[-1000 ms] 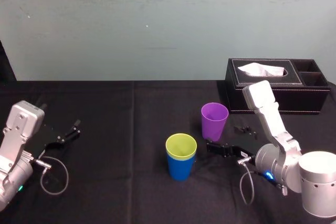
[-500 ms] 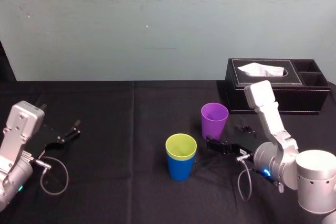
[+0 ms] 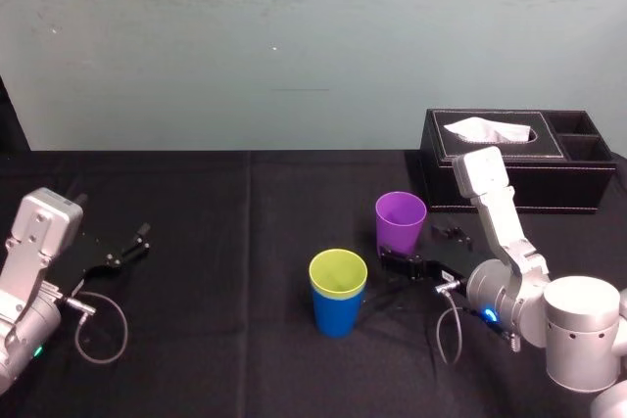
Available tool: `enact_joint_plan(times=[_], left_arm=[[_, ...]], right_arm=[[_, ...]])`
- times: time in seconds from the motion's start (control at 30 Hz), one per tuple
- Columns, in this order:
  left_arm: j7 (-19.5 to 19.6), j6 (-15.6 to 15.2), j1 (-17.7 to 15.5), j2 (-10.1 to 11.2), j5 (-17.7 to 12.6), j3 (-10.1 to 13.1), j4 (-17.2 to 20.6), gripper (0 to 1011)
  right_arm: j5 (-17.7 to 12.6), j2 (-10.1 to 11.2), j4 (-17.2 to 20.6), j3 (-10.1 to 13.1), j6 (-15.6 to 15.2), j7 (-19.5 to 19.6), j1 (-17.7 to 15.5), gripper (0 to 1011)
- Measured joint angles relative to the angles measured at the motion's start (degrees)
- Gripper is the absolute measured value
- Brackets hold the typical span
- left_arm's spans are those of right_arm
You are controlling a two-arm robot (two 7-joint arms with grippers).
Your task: Stack the three plastic cups sequentially using one hand.
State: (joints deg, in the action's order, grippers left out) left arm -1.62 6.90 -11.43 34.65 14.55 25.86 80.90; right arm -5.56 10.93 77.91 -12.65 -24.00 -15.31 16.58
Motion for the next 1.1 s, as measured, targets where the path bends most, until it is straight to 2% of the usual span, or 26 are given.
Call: enact_joint_plan(times=[1.1], left_arm=[[0.00,0.00,0.00,0.00,0.00,0.00,0.00,1000]], right_arm=[[0.32,-1.80,-5.69,-1.27,3.06,1.58,3.20,1003]])
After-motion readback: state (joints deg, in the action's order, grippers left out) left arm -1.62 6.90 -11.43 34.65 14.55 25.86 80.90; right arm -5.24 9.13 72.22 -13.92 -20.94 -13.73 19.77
